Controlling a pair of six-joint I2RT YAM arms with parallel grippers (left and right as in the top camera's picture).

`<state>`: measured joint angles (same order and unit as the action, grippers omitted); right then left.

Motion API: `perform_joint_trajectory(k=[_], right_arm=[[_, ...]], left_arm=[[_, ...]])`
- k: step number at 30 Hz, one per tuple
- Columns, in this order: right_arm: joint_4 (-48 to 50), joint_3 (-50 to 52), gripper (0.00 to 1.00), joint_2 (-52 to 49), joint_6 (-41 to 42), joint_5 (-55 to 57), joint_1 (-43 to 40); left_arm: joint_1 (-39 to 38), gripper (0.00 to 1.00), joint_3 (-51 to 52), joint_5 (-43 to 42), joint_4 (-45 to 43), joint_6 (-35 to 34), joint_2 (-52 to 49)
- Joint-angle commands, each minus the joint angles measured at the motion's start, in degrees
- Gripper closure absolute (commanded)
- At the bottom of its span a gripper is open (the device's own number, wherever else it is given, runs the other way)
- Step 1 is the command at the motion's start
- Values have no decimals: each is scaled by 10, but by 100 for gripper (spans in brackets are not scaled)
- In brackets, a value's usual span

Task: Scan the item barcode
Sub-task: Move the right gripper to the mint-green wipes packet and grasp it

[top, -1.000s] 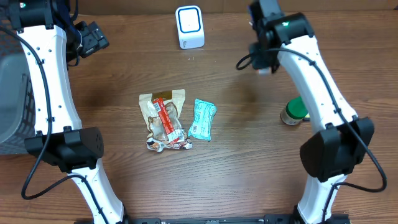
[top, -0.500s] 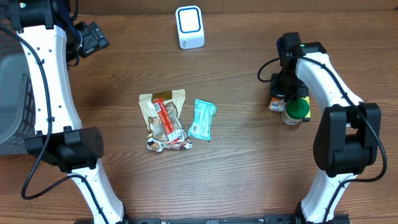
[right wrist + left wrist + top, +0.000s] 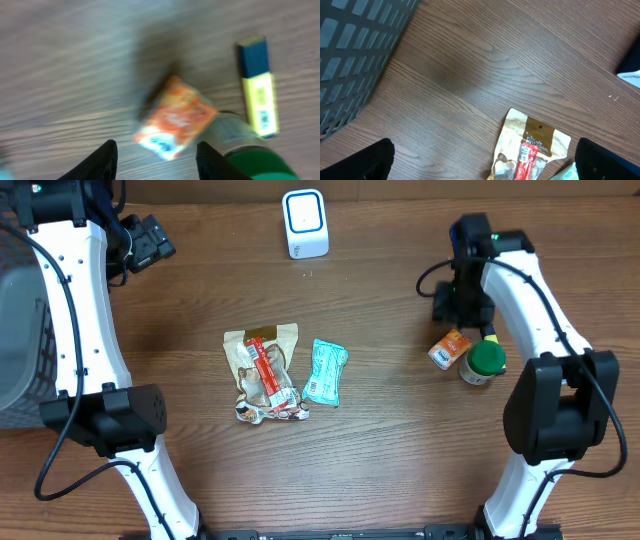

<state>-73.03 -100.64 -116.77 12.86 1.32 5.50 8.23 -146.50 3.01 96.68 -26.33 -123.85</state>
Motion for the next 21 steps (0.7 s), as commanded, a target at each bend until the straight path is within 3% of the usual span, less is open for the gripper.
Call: perform_joint_trajectory(k=[1, 4, 10, 21], right_arm=[[-4, -30, 49, 8, 2, -183, 22], [-8, -19, 49, 8, 2, -271, 38], [41, 19, 48, 8, 2, -277, 95], [279, 126, 48, 7, 3, -140, 216]], left_arm=[[-4, 0, 2, 0, 1, 10, 2], [-4, 0, 2, 0, 1, 10, 2], [-4, 0, 2, 0, 1, 10, 2], [-4, 0, 2, 0, 1, 10, 2]])
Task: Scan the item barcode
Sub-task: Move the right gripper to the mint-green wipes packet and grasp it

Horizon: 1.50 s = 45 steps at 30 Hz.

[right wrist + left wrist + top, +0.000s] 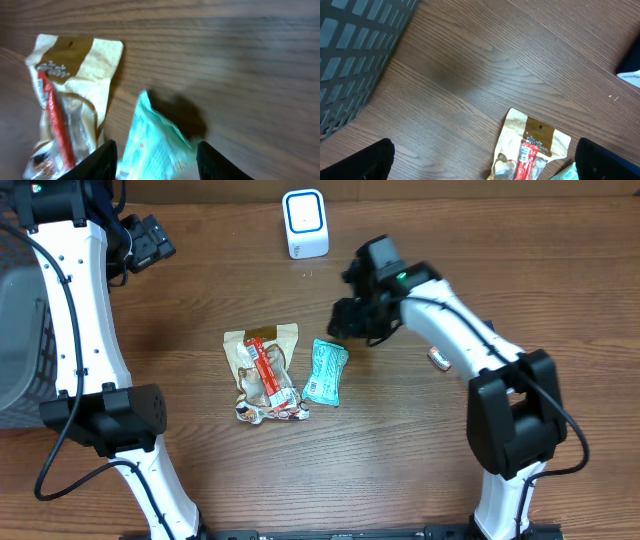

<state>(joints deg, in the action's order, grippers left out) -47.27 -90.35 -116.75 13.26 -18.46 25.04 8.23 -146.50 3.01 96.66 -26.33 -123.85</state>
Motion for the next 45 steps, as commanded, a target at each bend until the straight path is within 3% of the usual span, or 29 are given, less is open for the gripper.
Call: perform_joint_trajectory(k=[1, 6, 13, 19, 26, 45], right_arm=[[38, 34, 48, 7, -1, 82, 30], [57, 69, 48, 7, 0, 166, 51], [-2, 76, 49, 7, 6, 165, 43], [-88, 76, 49, 7, 69, 164, 25], [-175, 73, 50, 7, 75, 106, 7], [-115, 96, 49, 7, 82, 53, 2]], left_arm=[[-4, 0, 2, 0, 1, 10, 2], [-4, 0, 2, 0, 1, 10, 2], [-4, 0, 2, 0, 1, 10, 2], [-4, 0, 2, 0, 1, 10, 2], [-4, 0, 2, 0, 2, 10, 2], [-4, 0, 2, 0, 1, 10, 2]])
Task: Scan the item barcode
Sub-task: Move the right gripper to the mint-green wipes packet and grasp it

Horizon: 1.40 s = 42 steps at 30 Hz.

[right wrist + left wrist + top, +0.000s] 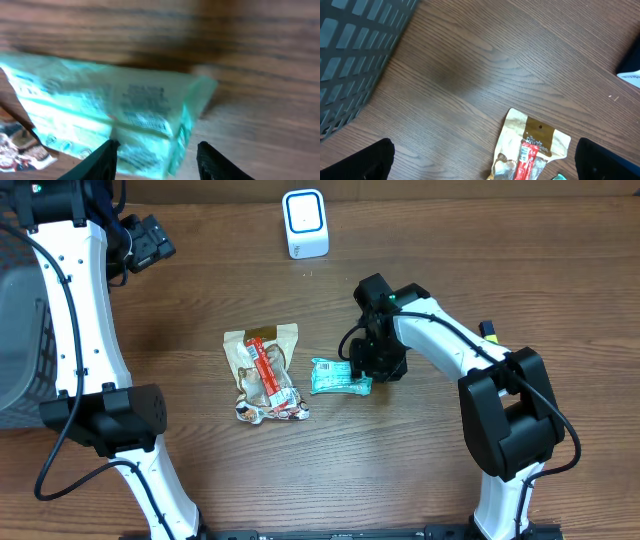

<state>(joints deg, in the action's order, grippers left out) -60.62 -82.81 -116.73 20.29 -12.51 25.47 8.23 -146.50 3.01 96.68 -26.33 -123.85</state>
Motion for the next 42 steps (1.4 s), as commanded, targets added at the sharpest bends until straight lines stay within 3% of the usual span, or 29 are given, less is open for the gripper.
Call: perform_joint_trajectory(k=[1, 10, 18, 20, 21, 25, 29, 32, 42], right_arm=[[24, 27, 49, 7, 12, -7, -3], [66, 67, 64, 7, 12, -10, -3], [75, 54, 62, 7, 5, -59, -9], [70, 38, 55, 11, 5, -76, -16], [68, 31, 46, 14, 5, -82, -20], [47, 1, 42, 31, 5, -84, -39], [22, -1, 42, 37, 5, -84, -49], [16, 16, 48, 37, 5, -84, -49], [70, 73, 53, 35, 12, -83, -44]], left_arm=[[-4, 0, 2, 0, 1, 10, 2], [-4, 0, 2, 0, 1, 10, 2], [-4, 0, 2, 0, 1, 10, 2], [-4, 0, 2, 0, 1, 10, 2], [-4, 0, 2, 0, 1, 10, 2], [-4, 0, 2, 0, 1, 10, 2], [-4, 0, 2, 0, 1, 10, 2], [-4, 0, 2, 0, 1, 10, 2], [-4, 0, 2, 0, 1, 10, 2]])
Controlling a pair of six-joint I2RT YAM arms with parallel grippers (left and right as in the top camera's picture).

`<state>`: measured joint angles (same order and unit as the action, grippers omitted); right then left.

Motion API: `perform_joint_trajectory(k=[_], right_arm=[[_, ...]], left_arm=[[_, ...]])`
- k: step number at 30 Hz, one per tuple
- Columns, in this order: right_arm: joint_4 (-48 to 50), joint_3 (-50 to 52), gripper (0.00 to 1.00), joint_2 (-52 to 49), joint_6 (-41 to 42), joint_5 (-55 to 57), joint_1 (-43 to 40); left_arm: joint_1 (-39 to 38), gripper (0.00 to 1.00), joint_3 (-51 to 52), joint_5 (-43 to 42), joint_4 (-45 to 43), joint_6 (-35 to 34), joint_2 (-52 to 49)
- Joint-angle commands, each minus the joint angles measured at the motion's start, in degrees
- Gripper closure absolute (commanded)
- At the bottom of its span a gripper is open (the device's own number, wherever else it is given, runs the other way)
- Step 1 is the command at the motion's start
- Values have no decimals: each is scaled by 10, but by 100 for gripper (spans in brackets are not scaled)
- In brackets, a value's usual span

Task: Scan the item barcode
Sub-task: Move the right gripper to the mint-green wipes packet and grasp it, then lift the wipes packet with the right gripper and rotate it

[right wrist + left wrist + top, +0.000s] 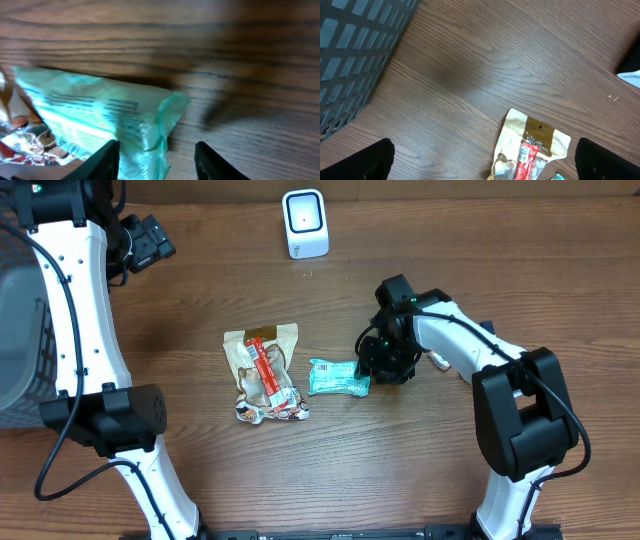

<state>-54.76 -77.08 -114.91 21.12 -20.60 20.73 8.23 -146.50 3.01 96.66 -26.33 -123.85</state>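
A teal packet (337,377) lies flat on the wooden table, its long side running left to right, just right of a tan snack pouch (264,370). My right gripper (383,363) is low at the packet's right end. In the right wrist view the gripper (161,161) is open, and the crinkled end of the teal packet (105,117) reaches between its fingers (106,160). The white scanner (305,222) stands at the far edge. My left gripper (147,242) hangs high at the far left, open and holding nothing; from it I see the pouch (536,145).
A dark mesh basket (355,45) stands at the left edge. A small orange packet (438,360) peeks out beside my right arm. The left arm's white links (85,300) run down the left side.
My right gripper has shifted slightly to the right along the teal packet, so only the packet's right end now lies between its open fingers. The packet lies about where it did. The left arm is unchanged.
My right gripper was first over the orange packet and a green-lidded bottle at the right. Then it was above the teal packet, which lay lengthwise beside the pouch. Later the packet lay crosswise with the gripper low at its right end, where it still is.
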Motion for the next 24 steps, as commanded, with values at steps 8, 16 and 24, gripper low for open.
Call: perform_joint_trajectory(k=[8, 16, 24], right_arm=[[76, 63, 67, 16, 7, -3, 3], [96, 80, 96, 17, -1, -38, 1], [82, 53, 96, 50, -123, -260, -48]], left_arm=[[-4, 0, 2, 0, 1, 10, 2], [-4, 0, 2, 0, 1, 10, 2], [-4, 0, 2, 0, 2, 10, 2]])
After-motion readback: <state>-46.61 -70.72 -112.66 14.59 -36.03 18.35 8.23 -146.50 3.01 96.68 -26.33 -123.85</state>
